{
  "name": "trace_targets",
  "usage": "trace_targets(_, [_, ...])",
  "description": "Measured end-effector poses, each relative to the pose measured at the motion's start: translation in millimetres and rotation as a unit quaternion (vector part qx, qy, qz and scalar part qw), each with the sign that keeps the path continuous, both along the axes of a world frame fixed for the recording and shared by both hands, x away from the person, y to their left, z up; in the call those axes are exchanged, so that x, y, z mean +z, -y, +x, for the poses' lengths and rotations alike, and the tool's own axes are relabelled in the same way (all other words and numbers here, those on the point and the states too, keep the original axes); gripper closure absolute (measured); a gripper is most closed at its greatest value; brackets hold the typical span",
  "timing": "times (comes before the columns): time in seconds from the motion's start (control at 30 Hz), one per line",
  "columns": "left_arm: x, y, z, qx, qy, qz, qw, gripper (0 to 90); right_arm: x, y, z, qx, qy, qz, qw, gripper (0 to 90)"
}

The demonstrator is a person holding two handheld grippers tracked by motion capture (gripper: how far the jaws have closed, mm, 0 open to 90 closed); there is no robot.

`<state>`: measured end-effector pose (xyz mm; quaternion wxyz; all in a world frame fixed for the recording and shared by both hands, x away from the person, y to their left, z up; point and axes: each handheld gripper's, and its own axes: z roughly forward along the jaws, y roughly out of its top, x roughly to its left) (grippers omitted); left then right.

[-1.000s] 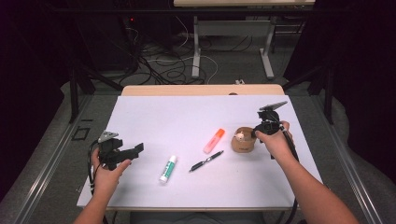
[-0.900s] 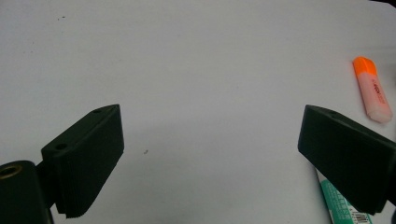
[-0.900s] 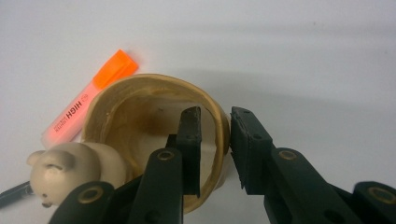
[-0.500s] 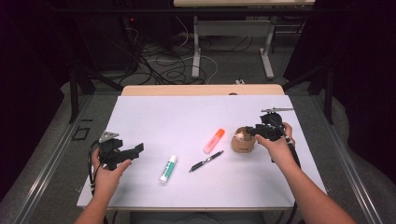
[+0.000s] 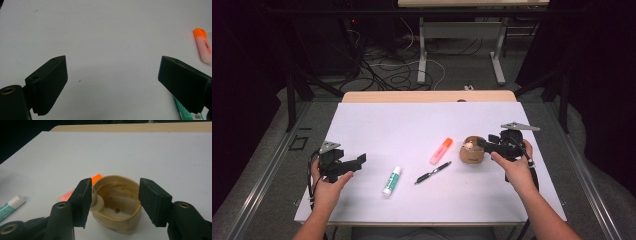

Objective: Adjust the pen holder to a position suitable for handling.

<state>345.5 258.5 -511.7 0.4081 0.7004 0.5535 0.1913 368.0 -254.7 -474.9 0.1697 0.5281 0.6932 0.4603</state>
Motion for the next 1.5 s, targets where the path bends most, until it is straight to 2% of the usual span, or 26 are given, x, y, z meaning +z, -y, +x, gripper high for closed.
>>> trace_targets(0.1, [0.1, -0.5, -0.2, 0.000, -0.001, 0.000, 1.0000, 9.1, -1.9, 0.4, -6.1, 0.014, -0.004, 0.007, 0.9999, 43.4])
trace_targets(0.27, [0.0, -0.7, -0.7, 0.000, -0.002, 0.001, 1.0000, 9.2, -4.3, 0.7, -18.1, 0.029, 0.004, 0.010, 0.9995, 41.9])
trace_targets(0.43, [0.0, -0.7, -1.0, 0.000, -0.004, 0.001, 1.0000, 9.6, -6.9, 2.5, -30.3, 0.047, 0.015, -0.004, 0.9988, 38.4])
trace_targets(0.5, [0.0, -0.2, -1.1, -0.001, -0.003, 0.001, 1.0000, 9.7, -7.0, 2.8, -32.3, 0.047, 0.015, -0.004, 0.9988, 38.1])
trace_targets(0.67, [1.0, 0.5, -1.4, -0.005, -0.001, 0.002, 1.0000, 12.2, -8.3, 6.0, -41.8, 0.020, 0.021, -0.007, 0.9996, 35.4])
trace_targets(0.73, [2.2, 1.8, -2.1, -0.002, 0.006, 0.005, 1.0000, 13.1, -9.4, 6.3, -43.8, 0.022, 0.025, -0.001, 0.9994, 31.7])
trace_targets(0.8, [3.8, 3.8, -3.1, -0.005, 0.010, 0.009, 0.9999, 13.9, -12.2, 8.2, -43.1, 0.035, 0.030, -0.013, 0.9988, 22.6])
trace_targets(0.83, [4.9, 5.6, -3.8, -0.007, 0.010, 0.013, 0.9998, 14.0, -13.7, 8.1, -42.2, 0.034, 0.031, -0.013, 0.9989, 21.0])
trace_targets(0.87, [5.5, 6.5, -4.1, -0.011, 0.011, 0.016, 0.9998, 14.2, -15.9, 9.3, -41.3, 0.044, 0.028, -0.003, 0.9987, 19.2])
trace_targets(0.93, [6.9, 10.0, -5.0, -0.016, 0.014, 0.022, 0.9995, 14.9, -19.2, 10.0, -41.0, 0.042, 0.022, 0.006, 0.9989, 14.6])
trace_targets(1.07, [10.8, 18.2, -7.1, -0.027, 0.022, 0.036, 0.9987, 14.9, -23.9, 8.0, -43.3, 0.039, 0.027, -0.015, 0.9988, 7.2])
trace_targets(1.17, [12.5, 26.4, -8.0, -0.037, 0.021, 0.031, 0.9986, 14.9, -25.3, 5.9, -43.7, 0.032, 0.034, -0.029, 0.9985, 0.0])
trace_targets(1.23, [13.3, 32.0, -8.5, -0.046, 0.024, 0.036, 0.9980, 14.9, -27.7, 6.1, -42.4, 0.032, 0.042, -0.038, 0.9979, 0.0])
trace_targets(1.37, [14.9, 44.1, -10.3, -0.066, 0.034, 0.049, 0.9960, 14.3, -30.3, 2.3, -42.3, 0.029, 0.037, -0.031, 0.9984, 0.0])
trace_targets(1.5, [18.2, 57.9, -10.6, -0.086, 0.037, 0.056, 0.9941, 14.3, -30.0, -0.3, -43.4, 0.039, 0.045, -0.042, 0.9973, 0.0])
